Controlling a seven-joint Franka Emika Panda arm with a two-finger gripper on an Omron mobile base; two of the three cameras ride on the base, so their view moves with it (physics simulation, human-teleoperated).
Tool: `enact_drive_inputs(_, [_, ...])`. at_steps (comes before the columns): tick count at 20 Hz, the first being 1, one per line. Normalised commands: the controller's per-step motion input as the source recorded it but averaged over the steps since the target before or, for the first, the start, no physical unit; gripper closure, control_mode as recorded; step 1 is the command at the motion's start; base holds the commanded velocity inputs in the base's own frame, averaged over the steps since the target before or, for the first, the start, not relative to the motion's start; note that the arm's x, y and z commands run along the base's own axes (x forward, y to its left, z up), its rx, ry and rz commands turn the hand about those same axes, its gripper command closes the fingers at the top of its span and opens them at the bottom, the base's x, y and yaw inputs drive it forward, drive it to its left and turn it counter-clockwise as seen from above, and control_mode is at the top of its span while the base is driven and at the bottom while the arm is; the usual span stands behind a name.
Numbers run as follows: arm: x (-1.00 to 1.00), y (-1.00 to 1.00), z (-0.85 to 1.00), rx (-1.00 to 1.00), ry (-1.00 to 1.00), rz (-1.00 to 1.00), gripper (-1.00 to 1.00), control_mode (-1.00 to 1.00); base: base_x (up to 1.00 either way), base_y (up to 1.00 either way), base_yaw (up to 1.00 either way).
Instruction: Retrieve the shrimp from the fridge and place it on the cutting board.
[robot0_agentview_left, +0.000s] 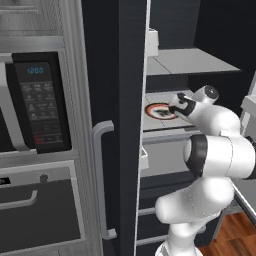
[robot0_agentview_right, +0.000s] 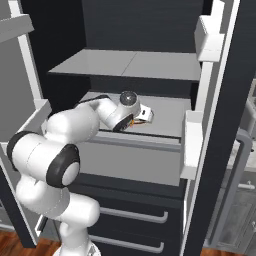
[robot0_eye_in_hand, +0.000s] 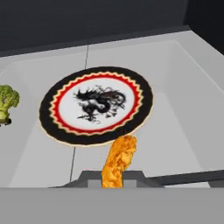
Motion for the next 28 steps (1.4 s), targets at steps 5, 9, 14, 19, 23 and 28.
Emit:
enact_drive_inputs(5, [-0.64,0.0,0.05,0.0,-0.06,0.05,1.0,-1.0,0.0,0.0,0.0])
enact_drive_inputs(9, [-0.72,0.0,0.0,-0.01,-0.06,0.06,1.0,-1.0,0.0,0.0,0.0])
enact_drive_inputs(14, [-0.51,0.0,0.0,-0.01,-0.05,0.06,1.0,-1.0,0.0,0.0,0.0])
enact_drive_inputs(19, [-0.02,0.0,0.0,0.0,0.0,0.0,1.0,1.0,0.0,0.0,0.0])
enact_drive_inputs(23, [0.0,0.0,0.0,0.0,0.0,0.0,1.0,1.0,-0.48,0.0,0.0])
enact_drive_inputs(28, [0.0,0.0,0.0,0.0,0.0,0.0,1.0,1.0,-0.77,0.0,0.0])
